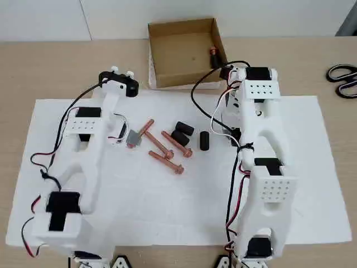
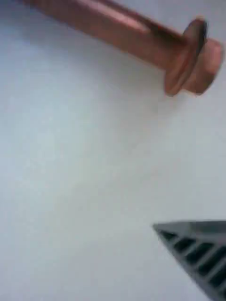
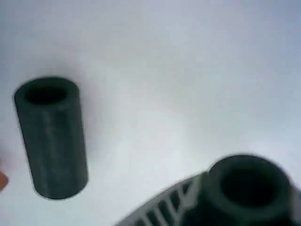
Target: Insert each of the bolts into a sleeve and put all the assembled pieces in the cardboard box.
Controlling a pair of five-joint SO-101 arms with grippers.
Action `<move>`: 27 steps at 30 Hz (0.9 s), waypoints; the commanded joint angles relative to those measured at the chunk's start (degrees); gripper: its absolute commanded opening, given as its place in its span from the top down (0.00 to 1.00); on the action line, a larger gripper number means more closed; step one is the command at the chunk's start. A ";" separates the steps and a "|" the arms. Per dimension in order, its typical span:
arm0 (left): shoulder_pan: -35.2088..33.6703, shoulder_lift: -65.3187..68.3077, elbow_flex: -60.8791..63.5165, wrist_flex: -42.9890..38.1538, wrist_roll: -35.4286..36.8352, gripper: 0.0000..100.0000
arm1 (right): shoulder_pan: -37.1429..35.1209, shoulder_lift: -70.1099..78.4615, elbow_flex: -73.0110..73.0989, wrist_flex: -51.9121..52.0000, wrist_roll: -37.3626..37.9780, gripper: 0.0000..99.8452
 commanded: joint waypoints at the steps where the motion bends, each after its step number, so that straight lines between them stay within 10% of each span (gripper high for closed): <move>1: -0.97 4.04 -5.32 -0.88 -0.62 0.68 | -0.13 -4.53 -0.18 1.19 -0.26 1.00; 27: 4.84 11.96 -13.93 6.33 0.00 0.91 | -0.13 -4.35 -0.18 1.19 -0.26 1.00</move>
